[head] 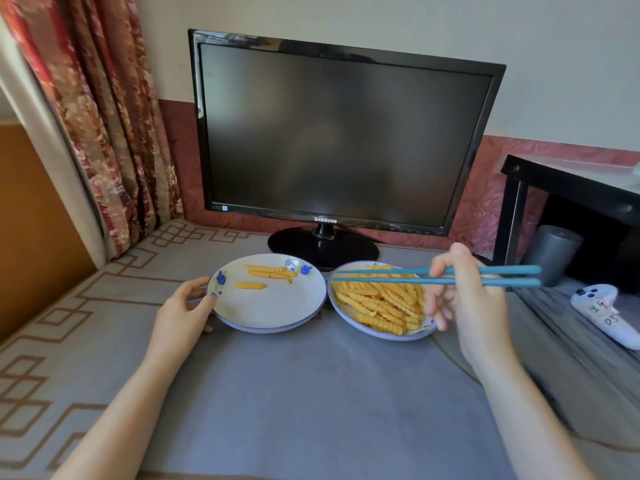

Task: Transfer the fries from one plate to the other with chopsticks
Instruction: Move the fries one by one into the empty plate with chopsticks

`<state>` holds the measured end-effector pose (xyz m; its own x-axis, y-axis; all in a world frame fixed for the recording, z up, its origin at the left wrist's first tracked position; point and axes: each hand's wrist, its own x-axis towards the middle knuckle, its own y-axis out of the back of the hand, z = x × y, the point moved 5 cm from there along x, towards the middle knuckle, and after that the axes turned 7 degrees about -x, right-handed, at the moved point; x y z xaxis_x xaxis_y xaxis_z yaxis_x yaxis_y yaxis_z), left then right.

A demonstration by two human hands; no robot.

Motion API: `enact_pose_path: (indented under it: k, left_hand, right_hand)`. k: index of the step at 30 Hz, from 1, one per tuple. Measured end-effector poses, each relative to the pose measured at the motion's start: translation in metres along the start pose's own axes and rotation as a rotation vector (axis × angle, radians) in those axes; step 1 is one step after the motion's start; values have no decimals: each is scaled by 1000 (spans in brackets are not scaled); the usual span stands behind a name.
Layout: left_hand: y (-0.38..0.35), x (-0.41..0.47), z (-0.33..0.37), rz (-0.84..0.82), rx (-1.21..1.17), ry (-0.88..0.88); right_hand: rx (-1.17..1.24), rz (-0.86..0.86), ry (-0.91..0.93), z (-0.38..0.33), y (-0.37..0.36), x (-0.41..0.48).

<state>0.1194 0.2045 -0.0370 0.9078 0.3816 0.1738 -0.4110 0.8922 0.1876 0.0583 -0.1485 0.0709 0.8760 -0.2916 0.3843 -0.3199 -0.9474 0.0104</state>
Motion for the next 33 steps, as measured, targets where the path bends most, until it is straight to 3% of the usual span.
enact_pose_path:
  k: [10, 33]
  left_hand:
    - [0, -1, 2, -4, -7, -7]
    - [0, 0, -1, 1, -12, 6]
  right_hand:
    - [10, -318, -33, 30, -118, 25]
    - [25, -182, -135, 42, -114, 16]
